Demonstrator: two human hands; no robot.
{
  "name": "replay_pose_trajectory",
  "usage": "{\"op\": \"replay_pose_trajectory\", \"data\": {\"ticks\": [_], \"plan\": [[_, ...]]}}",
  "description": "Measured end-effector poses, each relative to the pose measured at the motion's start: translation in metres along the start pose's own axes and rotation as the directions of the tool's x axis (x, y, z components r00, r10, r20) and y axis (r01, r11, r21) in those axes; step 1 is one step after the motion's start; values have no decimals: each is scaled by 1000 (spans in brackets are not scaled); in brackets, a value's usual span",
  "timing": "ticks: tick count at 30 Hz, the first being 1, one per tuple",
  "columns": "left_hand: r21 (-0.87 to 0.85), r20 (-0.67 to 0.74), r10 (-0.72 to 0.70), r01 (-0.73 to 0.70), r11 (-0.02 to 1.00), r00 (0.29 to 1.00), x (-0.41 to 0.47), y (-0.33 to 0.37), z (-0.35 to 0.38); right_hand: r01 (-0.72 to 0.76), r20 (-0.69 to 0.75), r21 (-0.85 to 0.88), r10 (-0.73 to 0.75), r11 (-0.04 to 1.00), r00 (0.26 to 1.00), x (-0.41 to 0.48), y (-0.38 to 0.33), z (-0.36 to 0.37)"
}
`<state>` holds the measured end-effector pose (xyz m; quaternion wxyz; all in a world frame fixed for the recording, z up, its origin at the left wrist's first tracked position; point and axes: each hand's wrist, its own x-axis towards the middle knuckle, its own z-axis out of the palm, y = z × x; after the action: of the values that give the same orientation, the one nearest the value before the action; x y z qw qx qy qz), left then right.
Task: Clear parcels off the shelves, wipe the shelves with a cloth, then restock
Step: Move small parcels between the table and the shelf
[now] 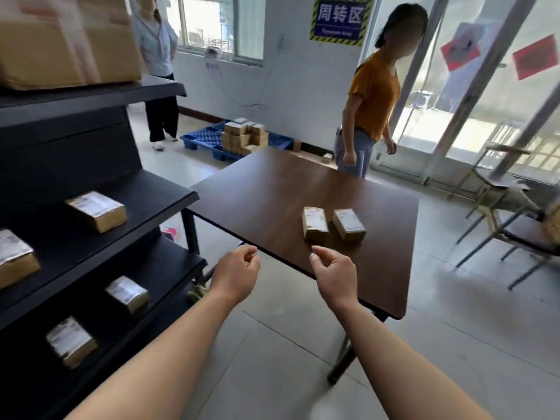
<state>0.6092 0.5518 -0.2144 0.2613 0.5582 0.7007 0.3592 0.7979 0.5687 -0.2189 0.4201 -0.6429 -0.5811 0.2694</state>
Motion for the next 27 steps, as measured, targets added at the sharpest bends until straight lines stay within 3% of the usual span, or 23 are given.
{"op": "replay_pose_trajectory", "data": {"ticks": [11, 19, 27], "plan": [[-12, 71, -38, 39, 999, 997, 95, 50, 113, -170, -56, -8, 169, 985, 984, 120, 81, -44], [10, 117, -123, 123, 992, 985, 193, 45, 162, -267, -61, 1, 267, 964, 962, 211, 117, -17], [86, 266, -233, 218, 972, 935, 295, 25, 210, -432, -29, 40, 433, 901, 901, 304, 144, 37]]}}
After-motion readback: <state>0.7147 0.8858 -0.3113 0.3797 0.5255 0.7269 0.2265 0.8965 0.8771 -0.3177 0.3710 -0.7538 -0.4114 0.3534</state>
